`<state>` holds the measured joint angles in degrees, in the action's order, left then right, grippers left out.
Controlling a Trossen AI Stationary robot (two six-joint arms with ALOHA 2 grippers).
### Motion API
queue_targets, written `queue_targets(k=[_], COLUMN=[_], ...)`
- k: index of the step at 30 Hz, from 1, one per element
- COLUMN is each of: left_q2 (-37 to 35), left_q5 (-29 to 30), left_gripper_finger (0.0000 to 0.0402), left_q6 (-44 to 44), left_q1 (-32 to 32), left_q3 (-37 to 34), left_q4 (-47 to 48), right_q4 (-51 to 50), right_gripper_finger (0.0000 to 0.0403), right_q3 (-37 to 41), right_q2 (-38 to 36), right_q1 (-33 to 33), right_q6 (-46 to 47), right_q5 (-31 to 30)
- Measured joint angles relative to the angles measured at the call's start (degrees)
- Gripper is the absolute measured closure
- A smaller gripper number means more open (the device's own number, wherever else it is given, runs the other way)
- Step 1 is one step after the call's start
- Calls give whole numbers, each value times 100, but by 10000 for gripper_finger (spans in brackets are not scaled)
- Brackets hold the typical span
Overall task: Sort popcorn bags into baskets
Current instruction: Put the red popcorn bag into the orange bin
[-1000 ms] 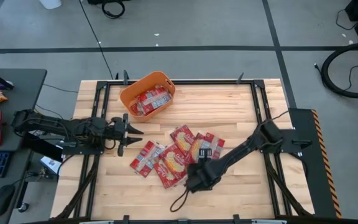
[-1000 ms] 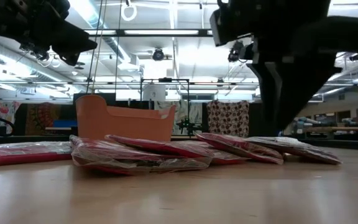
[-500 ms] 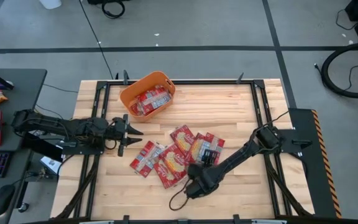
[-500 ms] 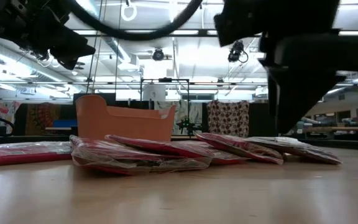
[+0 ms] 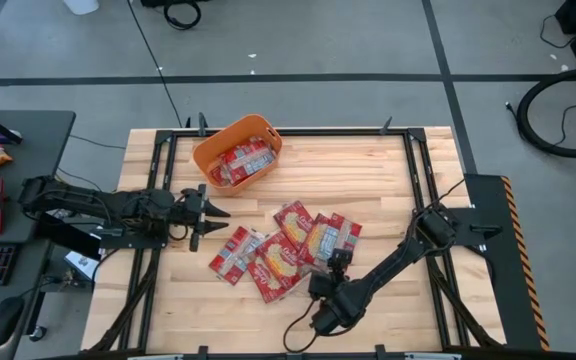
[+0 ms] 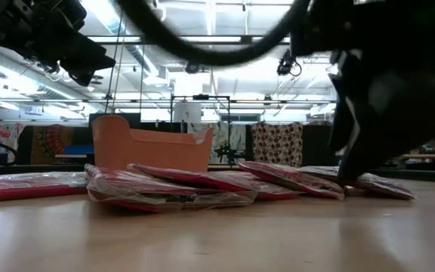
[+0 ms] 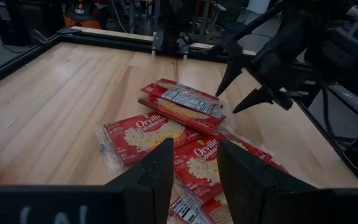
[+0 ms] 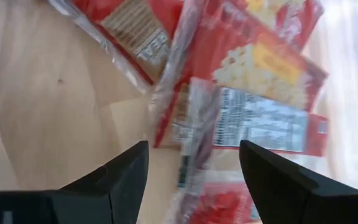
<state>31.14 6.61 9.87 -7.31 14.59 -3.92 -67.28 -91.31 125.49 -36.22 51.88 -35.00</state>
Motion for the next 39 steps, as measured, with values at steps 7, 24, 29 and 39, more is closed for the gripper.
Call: queue_targets(k=[7,24,29,39], left_q2=[0,0,0,-1], left_q5=[0,2,2,2], left_gripper_finger=[273,273,273,273], left_q6=[2,0,0,0], left_q1=[0,-1,-1,0], left_q3=[0,0,0,0], left_q4=[2,0,0,1], right_q4=[190,234,178,-78], right_gripper_finger=[147,219,280,391], right_q3=[379,872,909,907], right_q2=[0,-2,-2,-128], right_q1=[-97,-88,-82,-82], right_q6=[221,413,471,501], right_q5=[-173,-290,-238,31])
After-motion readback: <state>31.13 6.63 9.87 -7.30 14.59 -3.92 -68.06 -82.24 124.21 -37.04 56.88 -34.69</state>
